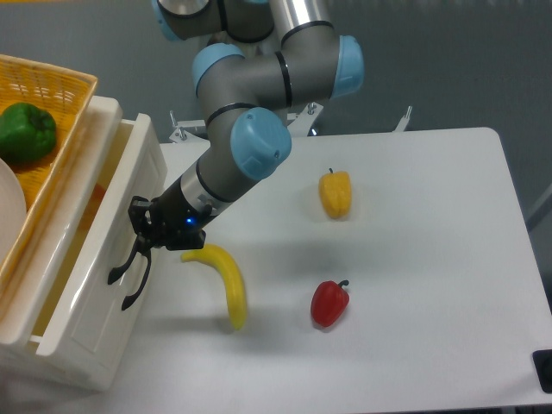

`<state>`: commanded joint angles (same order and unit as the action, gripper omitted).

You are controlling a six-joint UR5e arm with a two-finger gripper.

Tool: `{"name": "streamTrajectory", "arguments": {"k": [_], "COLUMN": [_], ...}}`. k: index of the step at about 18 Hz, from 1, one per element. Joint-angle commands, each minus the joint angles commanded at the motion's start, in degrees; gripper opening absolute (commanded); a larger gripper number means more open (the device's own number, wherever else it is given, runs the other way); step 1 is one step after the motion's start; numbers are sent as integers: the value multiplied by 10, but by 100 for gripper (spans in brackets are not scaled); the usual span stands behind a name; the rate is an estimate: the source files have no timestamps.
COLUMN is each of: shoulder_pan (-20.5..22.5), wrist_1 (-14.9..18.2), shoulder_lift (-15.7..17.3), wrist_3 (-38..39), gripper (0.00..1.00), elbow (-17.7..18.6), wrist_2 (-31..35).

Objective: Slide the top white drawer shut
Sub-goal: 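Press the drawer front further in and hold it shut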

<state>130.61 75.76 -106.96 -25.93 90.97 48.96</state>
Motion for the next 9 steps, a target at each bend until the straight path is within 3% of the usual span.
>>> {"name": "streamTrajectory", "arguments": {"k": [9], "shoulder_pan": [6], "wrist_1": [-2], "shoulder_lift": [-4], "wrist_3": [-3], "gripper": [4], "elbow": [-3], "wrist_2": [0]}}
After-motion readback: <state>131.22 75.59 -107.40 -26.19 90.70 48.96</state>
